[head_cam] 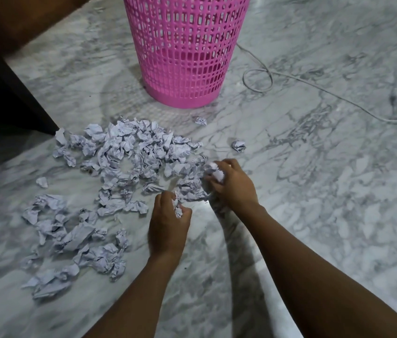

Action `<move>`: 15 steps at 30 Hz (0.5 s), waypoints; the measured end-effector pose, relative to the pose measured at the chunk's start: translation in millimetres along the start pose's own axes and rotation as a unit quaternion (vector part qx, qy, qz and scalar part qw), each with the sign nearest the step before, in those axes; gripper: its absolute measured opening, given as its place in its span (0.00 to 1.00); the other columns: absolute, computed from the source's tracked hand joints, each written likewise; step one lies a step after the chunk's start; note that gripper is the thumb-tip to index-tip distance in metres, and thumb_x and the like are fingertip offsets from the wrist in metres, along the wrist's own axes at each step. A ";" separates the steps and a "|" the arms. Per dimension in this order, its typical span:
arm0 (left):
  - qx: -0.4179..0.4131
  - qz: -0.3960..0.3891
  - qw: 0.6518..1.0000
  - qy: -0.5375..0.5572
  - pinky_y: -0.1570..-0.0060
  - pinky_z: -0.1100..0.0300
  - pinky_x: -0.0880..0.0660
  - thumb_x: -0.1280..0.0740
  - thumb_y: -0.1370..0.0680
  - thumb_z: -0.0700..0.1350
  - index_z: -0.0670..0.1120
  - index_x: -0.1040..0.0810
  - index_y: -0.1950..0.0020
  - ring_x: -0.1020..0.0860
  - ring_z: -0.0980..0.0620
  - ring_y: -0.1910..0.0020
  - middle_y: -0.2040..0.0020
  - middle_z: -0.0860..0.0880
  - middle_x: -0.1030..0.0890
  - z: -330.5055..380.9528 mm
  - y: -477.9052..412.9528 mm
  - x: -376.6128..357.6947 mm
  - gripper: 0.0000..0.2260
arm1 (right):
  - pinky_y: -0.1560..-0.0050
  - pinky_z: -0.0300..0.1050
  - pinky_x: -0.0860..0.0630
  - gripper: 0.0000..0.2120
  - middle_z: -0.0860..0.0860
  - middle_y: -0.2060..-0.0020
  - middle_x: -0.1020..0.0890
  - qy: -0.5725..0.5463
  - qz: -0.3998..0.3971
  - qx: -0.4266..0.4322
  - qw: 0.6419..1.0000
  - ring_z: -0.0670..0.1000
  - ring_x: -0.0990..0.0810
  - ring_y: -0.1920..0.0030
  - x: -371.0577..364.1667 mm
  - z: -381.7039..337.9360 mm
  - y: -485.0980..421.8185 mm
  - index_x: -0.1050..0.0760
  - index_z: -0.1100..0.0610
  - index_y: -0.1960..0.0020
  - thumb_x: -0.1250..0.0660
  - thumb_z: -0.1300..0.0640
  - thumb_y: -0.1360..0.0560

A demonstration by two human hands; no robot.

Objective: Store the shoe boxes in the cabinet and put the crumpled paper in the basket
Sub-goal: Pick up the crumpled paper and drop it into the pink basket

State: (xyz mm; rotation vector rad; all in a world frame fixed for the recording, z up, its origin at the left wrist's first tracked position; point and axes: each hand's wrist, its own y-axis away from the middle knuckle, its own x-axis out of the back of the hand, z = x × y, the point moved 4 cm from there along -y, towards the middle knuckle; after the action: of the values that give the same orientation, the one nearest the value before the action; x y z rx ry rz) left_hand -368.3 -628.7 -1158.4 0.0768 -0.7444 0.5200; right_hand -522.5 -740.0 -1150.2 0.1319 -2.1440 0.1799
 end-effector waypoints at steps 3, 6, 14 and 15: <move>-0.012 0.023 0.999 0.036 0.64 0.52 0.26 0.31 0.28 0.40 0.44 0.31 0.49 0.24 0.41 0.57 0.52 0.43 0.24 17.1 -11.5 1.2 0.12 | 0.60 0.45 0.28 0.16 0.52 0.51 0.22 0.032 -0.023 0.008 0.999 0.54 0.22 0.53 -12.0 4.9 3.1 0.21 0.55 0.45 0.28 0.47 0.28; -0.101 0.022 0.994 0.039 0.62 0.53 0.28 0.30 0.29 0.38 0.44 0.30 0.49 0.25 0.43 0.57 0.52 0.45 0.25 35.6 -26.1 -7.0 0.13 | 0.63 0.43 0.37 0.09 0.55 0.58 0.22 0.034 -0.020 -0.002 0.999 0.58 0.22 0.57 -13.0 15.6 5.6 0.23 0.60 0.54 0.27 0.56 0.29; -0.160 -0.034 0.971 -0.177 0.44 0.44 0.29 0.33 0.29 0.45 0.48 0.24 0.42 0.29 0.38 0.39 0.38 0.42 0.26 21.7 -26.8 -49.6 0.15 | 0.58 0.39 0.32 0.10 0.57 0.50 0.22 -0.042 0.165 -0.037 0.985 0.55 0.21 0.55 38.5 28.2 -38.8 0.20 0.61 0.50 0.28 0.56 0.27; -0.161 -0.040 0.970 -0.177 0.41 0.43 0.30 0.35 0.29 0.46 0.49 0.24 0.40 0.31 0.37 0.35 0.34 0.41 0.28 19.2 -25.0 -50.5 0.17 | 0.57 0.41 0.30 0.11 0.55 0.46 0.23 -0.037 0.163 -0.053 0.985 0.54 0.21 0.54 42.5 30.6 -49.4 0.20 0.60 0.48 0.28 0.54 0.26</move>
State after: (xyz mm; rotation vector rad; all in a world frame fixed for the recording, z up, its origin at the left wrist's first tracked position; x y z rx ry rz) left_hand -399.5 -676.7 -1174.9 -0.1064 -1.1635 0.3051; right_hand -562.7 -795.1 -1127.4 -0.2790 -2.2339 0.2535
